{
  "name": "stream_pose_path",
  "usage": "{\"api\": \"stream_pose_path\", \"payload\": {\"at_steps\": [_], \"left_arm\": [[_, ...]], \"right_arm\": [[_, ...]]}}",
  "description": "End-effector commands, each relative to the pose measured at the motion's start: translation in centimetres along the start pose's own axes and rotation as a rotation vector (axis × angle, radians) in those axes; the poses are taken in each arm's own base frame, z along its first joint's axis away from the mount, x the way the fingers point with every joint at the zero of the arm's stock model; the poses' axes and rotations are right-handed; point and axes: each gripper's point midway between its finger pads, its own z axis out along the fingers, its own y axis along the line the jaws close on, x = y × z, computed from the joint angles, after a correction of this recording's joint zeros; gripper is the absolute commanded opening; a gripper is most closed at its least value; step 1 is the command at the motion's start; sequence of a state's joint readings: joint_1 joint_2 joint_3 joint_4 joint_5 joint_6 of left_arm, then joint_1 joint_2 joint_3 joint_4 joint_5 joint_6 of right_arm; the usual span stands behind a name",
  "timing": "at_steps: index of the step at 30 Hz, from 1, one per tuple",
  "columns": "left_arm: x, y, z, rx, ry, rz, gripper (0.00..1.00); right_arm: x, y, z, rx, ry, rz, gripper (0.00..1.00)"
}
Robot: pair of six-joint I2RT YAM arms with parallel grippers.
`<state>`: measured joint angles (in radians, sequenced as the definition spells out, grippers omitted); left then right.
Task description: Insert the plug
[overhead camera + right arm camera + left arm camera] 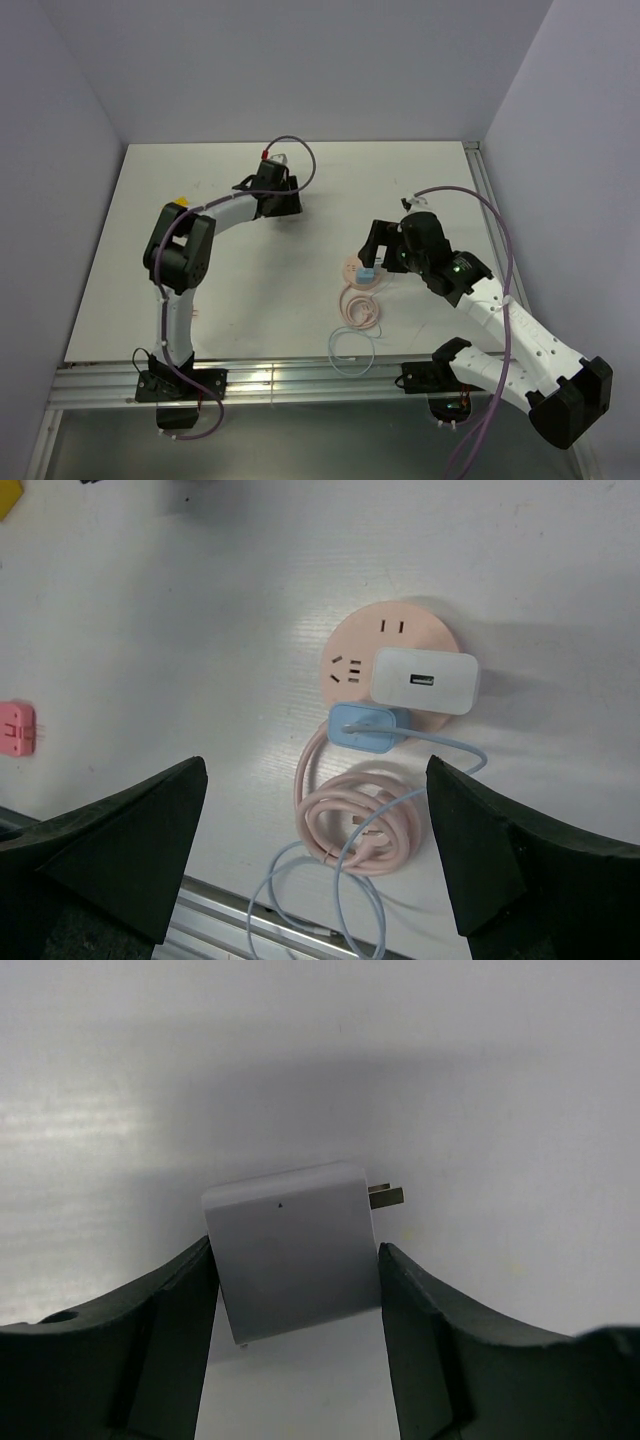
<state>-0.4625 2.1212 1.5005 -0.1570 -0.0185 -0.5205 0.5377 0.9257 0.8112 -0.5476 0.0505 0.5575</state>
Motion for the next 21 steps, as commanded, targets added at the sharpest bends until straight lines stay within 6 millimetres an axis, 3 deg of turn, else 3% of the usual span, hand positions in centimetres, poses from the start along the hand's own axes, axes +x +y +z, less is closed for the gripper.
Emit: {"api": "stream_pose_path", "payload": {"at_steps": [1,7,8,9,10,11,15,16,18,21], "left_arm": [[-3.9,-5.4,-6.4,0.249,-0.114,-0.010,0.00],[-3.0,-10.8,-16.9,0.669,-0.183,-0.037,0.00],[-1.1,-11.4,-19.0,0.765,-0.130,-0.059,0.00],[-1.8,-12.7,-21.2,0.870,-0.193,-0.043,0.00],[-1.4,-13.0,-22.5,0.931,-0.198,-0.052,0.00],[0.6,-13.2,-24.3,1.019,-0.141,-0.098,0.00],[2.7,-14.1,-30.6,1.333,-0.151,-0.118,0.00],[2.6,-14.3,-32.9,1.445,-0.235,-0.063,0.00],[3.7,-14.1,-35.1,1.552,-0.200,-0.120,0.00],[4.8,-14.8,-35.9,1.634,-0.158,-0.126,0.00]], "right_arm": [[-1.1,1.1,-0.5,-0.040,-0.013,0.005,0.97],[-0.8,3.1,-1.1,-0.138,0.041,-0.028,0.97],[-0.9,3.6,-1.2,-0.159,0.043,-0.036,0.97],[-0.7,4.3,-1.5,-0.202,0.061,-0.041,0.96],[-0.7,4.7,-1.7,-0.224,0.063,-0.042,0.96],[-0.6,5.1,-1.9,-0.253,0.067,-0.040,0.96],[-1.1,8.5,-3.6,-0.448,0.045,-0.031,0.92],[-0.8,9.5,-4.4,-0.520,0.066,-0.040,0.89],[-1.0,10.7,-5.1,-0.597,0.049,-0.028,0.88],[-1.1,12.4,-6.2,-0.713,0.052,-0.020,0.88]]}}
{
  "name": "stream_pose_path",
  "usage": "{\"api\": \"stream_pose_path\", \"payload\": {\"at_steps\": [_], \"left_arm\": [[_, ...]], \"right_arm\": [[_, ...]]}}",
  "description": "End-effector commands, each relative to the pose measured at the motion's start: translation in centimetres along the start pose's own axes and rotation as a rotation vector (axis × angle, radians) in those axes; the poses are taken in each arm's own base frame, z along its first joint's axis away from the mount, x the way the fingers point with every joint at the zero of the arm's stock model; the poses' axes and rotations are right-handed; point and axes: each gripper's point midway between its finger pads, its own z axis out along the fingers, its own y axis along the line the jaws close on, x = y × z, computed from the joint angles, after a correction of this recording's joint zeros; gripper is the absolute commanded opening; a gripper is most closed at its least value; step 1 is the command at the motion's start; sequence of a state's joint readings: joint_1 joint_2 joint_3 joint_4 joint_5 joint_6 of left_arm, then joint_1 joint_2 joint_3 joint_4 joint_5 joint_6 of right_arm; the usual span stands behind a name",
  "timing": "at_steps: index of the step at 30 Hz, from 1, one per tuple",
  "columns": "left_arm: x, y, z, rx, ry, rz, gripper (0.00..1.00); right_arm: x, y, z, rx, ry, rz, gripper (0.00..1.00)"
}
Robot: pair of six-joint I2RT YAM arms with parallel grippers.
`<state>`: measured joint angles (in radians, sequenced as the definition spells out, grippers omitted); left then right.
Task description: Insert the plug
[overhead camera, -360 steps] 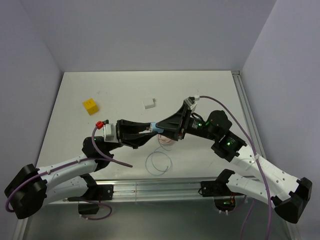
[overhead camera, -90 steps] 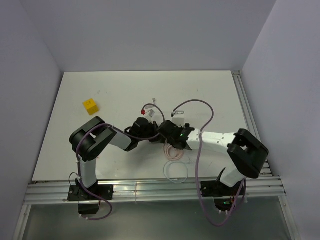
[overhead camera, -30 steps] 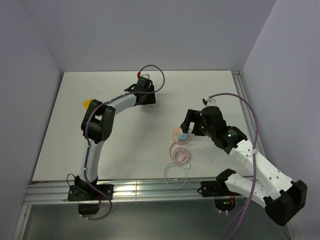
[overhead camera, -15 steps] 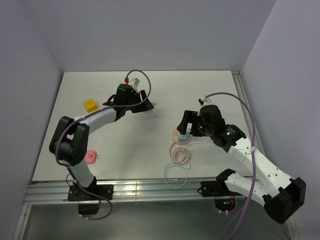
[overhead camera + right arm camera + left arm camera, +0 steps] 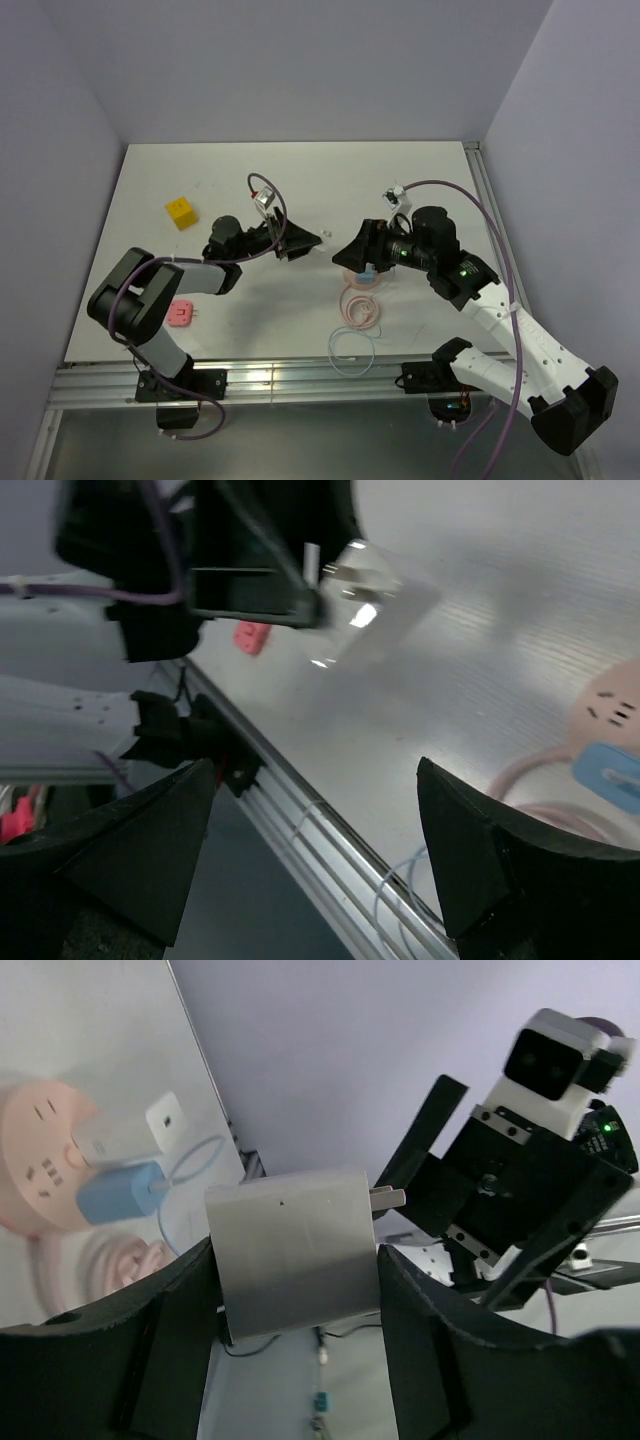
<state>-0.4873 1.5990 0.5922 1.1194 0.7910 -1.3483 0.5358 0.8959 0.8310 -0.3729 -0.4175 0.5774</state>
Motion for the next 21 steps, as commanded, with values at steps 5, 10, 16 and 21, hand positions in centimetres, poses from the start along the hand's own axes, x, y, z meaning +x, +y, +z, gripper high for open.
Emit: {"api": "stream_pose_path", "payload": {"at_steps": [5,10,16,21], "left_arm": [[4.3,-13.4,-1.4,0.565,0.039,0.316,0.00],[4.2,-14.5,-0.6,0.581,-0.011,0.292,0.00],[4.5,-15.1,1.0,0.535,-0.034,0.337,0.00],[4.1,-15.8,1.3,0.512,-0.063,0.371,0.00]], "right_arm": [[-1.0,3.9,-0.1,-0.203,-0.018,-0.004,0.88],[-1.1,3.3,-0.3,-0.175,-0.044,0.010,0.91],[-1.5,1.8,-1.2,-0.055,-0.091,0.104,0.92],[-0.8,1.6,-1.8,-0.060,-0.110,0.148,0.91]]}}
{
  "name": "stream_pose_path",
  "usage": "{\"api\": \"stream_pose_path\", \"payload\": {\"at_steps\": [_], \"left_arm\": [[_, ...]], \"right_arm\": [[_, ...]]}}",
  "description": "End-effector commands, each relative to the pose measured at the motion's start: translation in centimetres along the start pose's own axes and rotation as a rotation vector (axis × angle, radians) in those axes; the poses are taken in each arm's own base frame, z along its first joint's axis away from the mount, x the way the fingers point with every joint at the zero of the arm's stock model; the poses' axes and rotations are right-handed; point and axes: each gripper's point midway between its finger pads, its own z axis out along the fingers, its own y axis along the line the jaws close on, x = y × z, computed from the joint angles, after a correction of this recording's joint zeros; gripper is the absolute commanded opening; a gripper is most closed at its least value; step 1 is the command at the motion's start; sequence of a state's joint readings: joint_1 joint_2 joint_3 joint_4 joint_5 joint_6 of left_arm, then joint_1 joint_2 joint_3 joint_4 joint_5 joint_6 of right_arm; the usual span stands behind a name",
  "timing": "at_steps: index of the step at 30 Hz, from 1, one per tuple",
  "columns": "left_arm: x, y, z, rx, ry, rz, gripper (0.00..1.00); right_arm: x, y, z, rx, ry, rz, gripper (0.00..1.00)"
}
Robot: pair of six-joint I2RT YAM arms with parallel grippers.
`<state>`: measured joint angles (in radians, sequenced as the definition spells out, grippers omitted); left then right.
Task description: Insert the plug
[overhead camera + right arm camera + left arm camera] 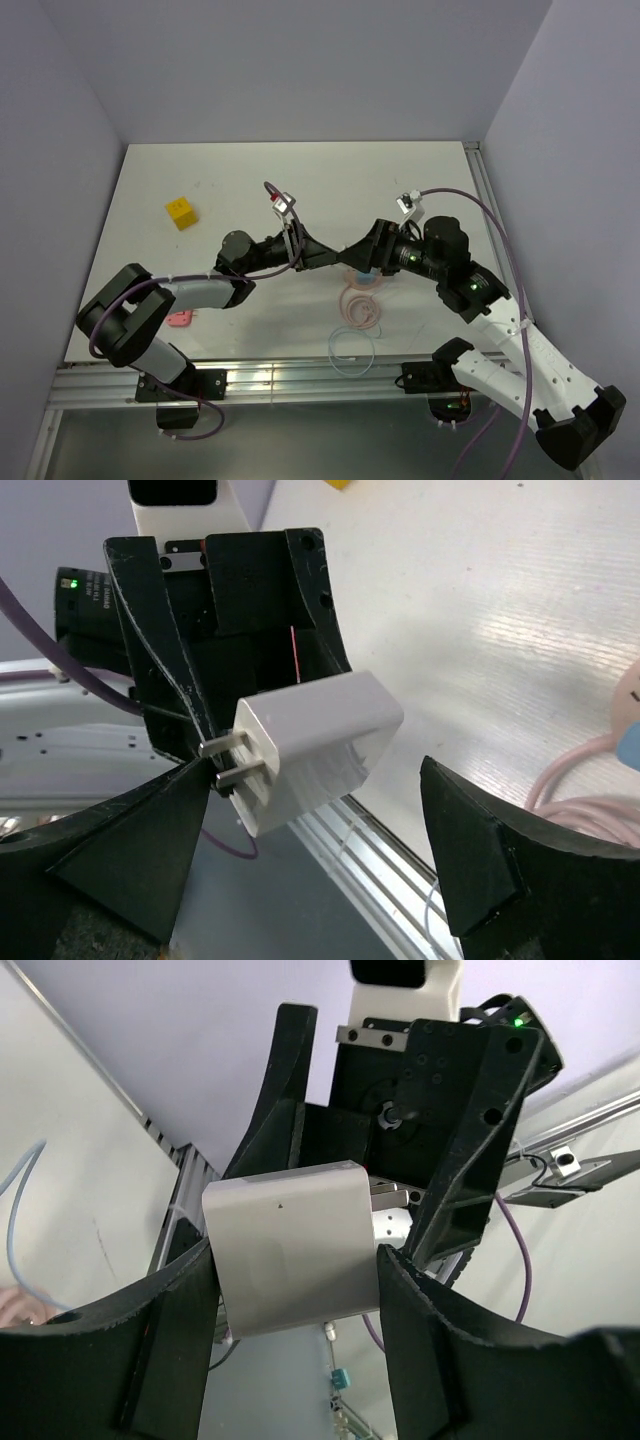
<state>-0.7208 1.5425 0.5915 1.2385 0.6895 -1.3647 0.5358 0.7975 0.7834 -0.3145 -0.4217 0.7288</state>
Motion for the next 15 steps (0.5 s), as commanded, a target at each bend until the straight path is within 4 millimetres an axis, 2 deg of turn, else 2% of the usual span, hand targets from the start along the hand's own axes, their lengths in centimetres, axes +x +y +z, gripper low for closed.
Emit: {"api": "stream_pose_path", "payload": {"at_steps": [1,7,13,15], "left_arm": [[-2.6,-9.7,-0.2,0.326,-0.131,0.336,0.00],[-2.1,-10.9,-0.2,0.386,-0.121,0.312,0.00],[-1.7,-11.7,-0.7,0.401,-0.127,0.315,0.00],[-1.6,-12.2,-0.9,0.407,-0.129,0.326,0.00]], "right_arm": [[-0.2,-0.2,-0.4,0.002,-0.039,0.037,0.90],[-0.8,1.7,-0.4,-0.105,-0.072,0.050,0.84],[-1.9,2.3,-1.4,-0.151,-0.172,0.071,0.75],[-2.1,2.0,-1.5,-0.145,-0.200,0.095,0.73]]}}
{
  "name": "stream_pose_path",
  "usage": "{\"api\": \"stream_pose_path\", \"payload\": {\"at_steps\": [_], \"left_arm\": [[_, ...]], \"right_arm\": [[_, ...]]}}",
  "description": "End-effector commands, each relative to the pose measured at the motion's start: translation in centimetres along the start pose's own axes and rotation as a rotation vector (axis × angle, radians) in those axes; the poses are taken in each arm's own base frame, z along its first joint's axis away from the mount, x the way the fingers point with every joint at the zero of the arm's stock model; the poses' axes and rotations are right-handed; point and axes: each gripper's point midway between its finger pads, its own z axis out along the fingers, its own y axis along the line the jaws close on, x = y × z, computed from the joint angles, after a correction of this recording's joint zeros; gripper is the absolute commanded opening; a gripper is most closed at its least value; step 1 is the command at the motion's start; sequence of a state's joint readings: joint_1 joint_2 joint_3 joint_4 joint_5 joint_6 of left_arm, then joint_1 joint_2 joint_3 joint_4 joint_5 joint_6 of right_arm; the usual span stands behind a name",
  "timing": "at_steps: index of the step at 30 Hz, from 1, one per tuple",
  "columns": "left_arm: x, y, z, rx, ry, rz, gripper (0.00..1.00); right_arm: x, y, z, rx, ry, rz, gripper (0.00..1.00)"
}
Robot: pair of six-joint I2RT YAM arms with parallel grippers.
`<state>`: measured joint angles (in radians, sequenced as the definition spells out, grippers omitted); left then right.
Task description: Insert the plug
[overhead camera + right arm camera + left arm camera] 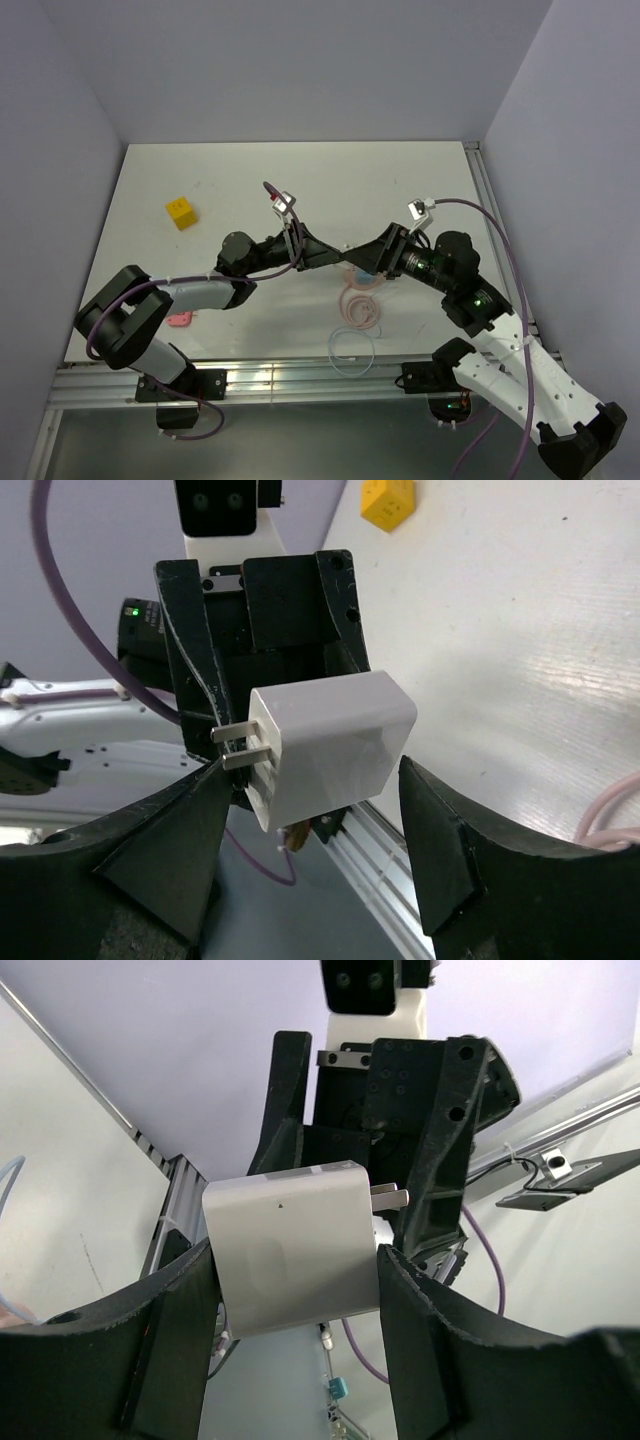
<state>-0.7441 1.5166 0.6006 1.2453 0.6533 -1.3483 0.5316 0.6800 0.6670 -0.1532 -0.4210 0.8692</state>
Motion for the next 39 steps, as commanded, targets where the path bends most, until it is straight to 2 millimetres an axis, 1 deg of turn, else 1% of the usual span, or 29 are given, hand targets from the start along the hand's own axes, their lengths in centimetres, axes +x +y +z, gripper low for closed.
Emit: {"api": "stream_pose_path", "payload": {"at_steps": [1,5,6,7,8,9,11,12,13,15,16,18,19,22,23,25,27,29,31,33,34,36,37,39], "left_arm": [[-1.9,-10.8,-1.1,0.375,-0.109,0.287,0.00],[-1.7,-11.4,-1.5,0.385,-0.110,0.292,0.00],[-1.6,-11.6,-1.6,0.389,-0.111,0.288,0.00],[-1.6,-11.7,-1.7,0.394,-0.113,0.289,0.00],[-1.6,-11.8,-1.8,0.395,-0.113,0.288,0.00],[-1.6,-11.9,-1.8,0.398,-0.114,0.287,0.00],[-1.5,-11.9,-1.7,0.397,-0.113,0.287,0.00],[-1.3,-12.0,-1.6,0.403,-0.108,0.283,0.00],[-1.4,-12.2,-1.6,0.407,-0.109,0.283,0.00],[-1.2,-12.4,-1.5,0.420,-0.109,0.272,0.00],[-1.2,-12.4,-1.5,0.425,-0.108,0.268,0.00],[-1.1,-12.7,-1.3,0.442,-0.106,0.264,0.00],[-1.1,-12.7,-1.2,0.446,-0.105,0.262,0.00],[-0.9,-12.7,-0.9,0.452,-0.096,0.259,0.00],[-0.8,-12.7,-0.8,0.451,-0.093,0.253,0.01],[-0.6,-12.6,-0.8,0.452,-0.094,0.250,0.00],[-0.5,-12.3,-0.9,0.448,-0.092,0.243,0.00],[-0.4,-12.3,-1.0,0.453,-0.091,0.239,0.00],[-0.3,-12.3,-0.9,0.458,-0.085,0.231,0.00],[-0.2,-12.4,-0.8,0.461,-0.076,0.230,0.00],[-0.2,-12.3,-0.8,0.458,-0.074,0.229,0.00],[-0.1,-12.3,-0.8,0.458,-0.071,0.226,0.00],[-0.1,-12.3,-0.8,0.458,-0.068,0.228,0.00],[0.0,-12.2,-0.8,0.455,-0.063,0.227,0.00]], "right_arm": [[-2.0,1.1,-0.5,-0.054,-0.116,0.013,0.73],[-2.2,1.2,-0.6,-0.076,-0.142,0.034,0.73],[-1.9,0.8,-0.5,-0.068,-0.133,0.045,0.73],[-2.2,1.2,-0.5,-0.095,-0.147,0.037,0.73],[-2.1,1.4,-0.5,-0.108,-0.144,0.045,0.73],[-1.8,1.3,-0.3,-0.117,-0.133,0.051,0.73],[-1.7,1.9,0.0,-0.161,-0.114,0.048,0.73],[-1.3,1.8,0.2,-0.169,-0.100,0.053,0.73],[-1.5,2.6,0.1,-0.212,-0.105,0.037,0.73],[-1.2,2.8,0.2,-0.234,-0.092,0.034,0.72],[-1.4,3.4,0.1,-0.262,-0.099,0.023,0.72],[-1.4,3.6,0.1,-0.276,-0.093,0.024,0.71],[-1.4,3.7,0.1,-0.284,-0.096,0.019,0.70],[-1.6,3.7,0.0,-0.280,-0.105,0.014,0.62],[-1.6,3.7,0.0,-0.276,-0.110,0.014,0.56],[-1.7,3.9,-0.3,-0.288,-0.120,0.005,0.55],[-1.7,4.0,-0.3,-0.291,-0.121,-0.001,0.59],[-1.8,4.1,-0.3,-0.292,-0.118,-0.009,0.68],[-1.8,4.1,-0.2,-0.299,-0.116,-0.014,0.67],[-1.6,4.2,-0.1,-0.314,-0.108,-0.014,0.63],[-1.5,5.0,-0.4,-0.359,-0.103,-0.024,0.60],[-1.4,5.2,-0.4,-0.378,-0.096,-0.024,0.49],[-1.4,5.5,-0.5,-0.392,-0.095,-0.027,0.37],[-1.4,5.5,-0.6,-0.392,-0.101,-0.031,0.24]]}}
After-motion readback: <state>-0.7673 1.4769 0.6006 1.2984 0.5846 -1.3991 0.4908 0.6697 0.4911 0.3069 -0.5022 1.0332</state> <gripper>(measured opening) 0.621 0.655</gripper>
